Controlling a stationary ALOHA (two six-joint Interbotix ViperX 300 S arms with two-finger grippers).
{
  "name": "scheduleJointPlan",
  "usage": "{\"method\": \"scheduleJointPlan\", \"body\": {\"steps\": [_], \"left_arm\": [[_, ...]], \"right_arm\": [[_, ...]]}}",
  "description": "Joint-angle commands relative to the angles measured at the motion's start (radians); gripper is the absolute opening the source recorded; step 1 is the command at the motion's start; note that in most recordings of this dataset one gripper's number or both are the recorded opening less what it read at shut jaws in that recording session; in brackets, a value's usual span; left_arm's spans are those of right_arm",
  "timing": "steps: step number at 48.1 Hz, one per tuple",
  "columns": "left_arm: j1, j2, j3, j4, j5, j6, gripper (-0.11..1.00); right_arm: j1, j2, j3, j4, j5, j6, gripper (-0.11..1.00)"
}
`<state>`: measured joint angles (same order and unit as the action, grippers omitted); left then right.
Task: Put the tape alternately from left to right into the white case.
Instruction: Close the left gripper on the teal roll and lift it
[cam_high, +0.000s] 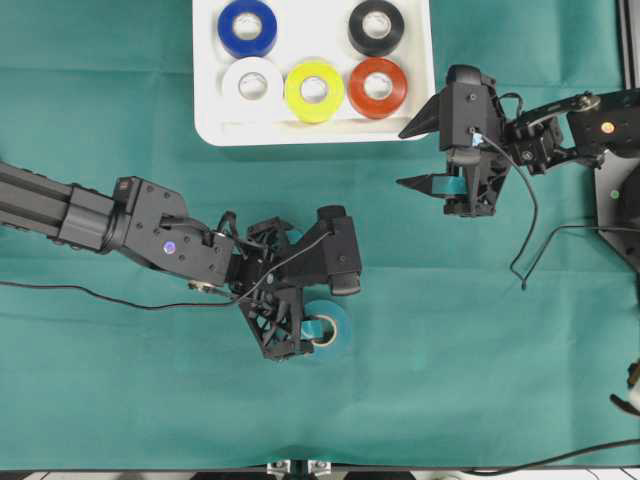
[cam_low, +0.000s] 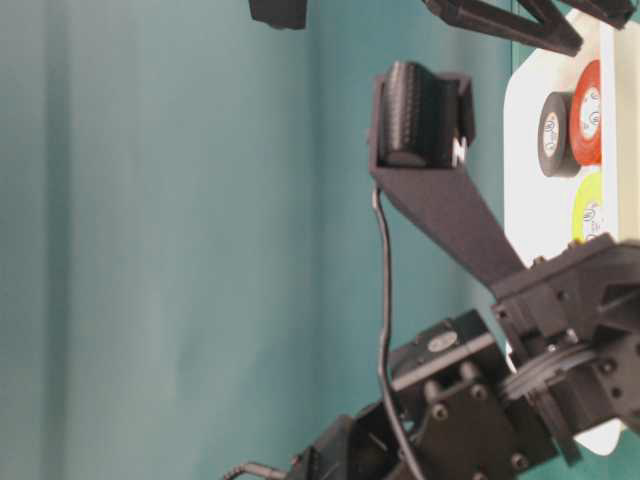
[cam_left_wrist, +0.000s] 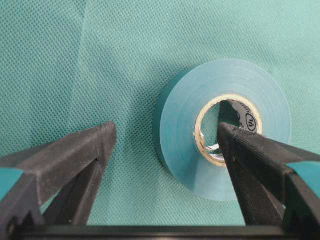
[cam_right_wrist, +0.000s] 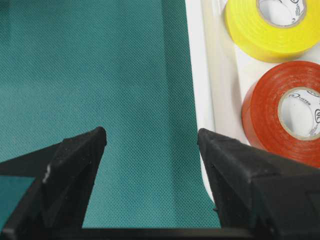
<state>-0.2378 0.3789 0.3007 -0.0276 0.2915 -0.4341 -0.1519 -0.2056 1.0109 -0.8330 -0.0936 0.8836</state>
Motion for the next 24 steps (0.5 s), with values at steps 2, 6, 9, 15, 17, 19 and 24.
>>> {"method": "scheduleJointPlan", "body": {"steps": [2,6,9,15,17,19,24], "left_arm": [[0.008,0.0,-0.006,-0.002,0.0,-0.002,0.65],[0.008,0.003,-0.012,-0.002,0.005,-0.002,0.65],[0.006,0.003,-0.015,-0.002,0.012,-0.002,0.65],[0.006,0.003,-0.018,-0.002,0.037,-0.002,0.56],[0.006,0.003,-0.018,-0.002,0.048,-0.002,0.47],[0.008,0.003,-0.02,-0.002,0.06,0.0,0.35],[0.006,0.003,-0.025,-0.002,0.087,0.0,0.12]], "right_arm": [[0.002,-0.008,-0.012,0.002,-0.008,-0.002,0.81],[0.003,-0.008,-0.012,0.002,-0.008,-0.002,0.81],[0.003,-0.008,-0.011,0.002,-0.008,-0.002,0.82],[0.003,-0.008,-0.011,0.002,-0.008,-0.002,0.81],[0.003,-0.009,-0.011,0.002,-0.008,-0.002,0.81],[0.003,-0.009,-0.011,0.002,-0.008,-0.002,0.81],[0.002,-0.008,-0.012,0.002,-0.008,-0.002,0.81]]}}
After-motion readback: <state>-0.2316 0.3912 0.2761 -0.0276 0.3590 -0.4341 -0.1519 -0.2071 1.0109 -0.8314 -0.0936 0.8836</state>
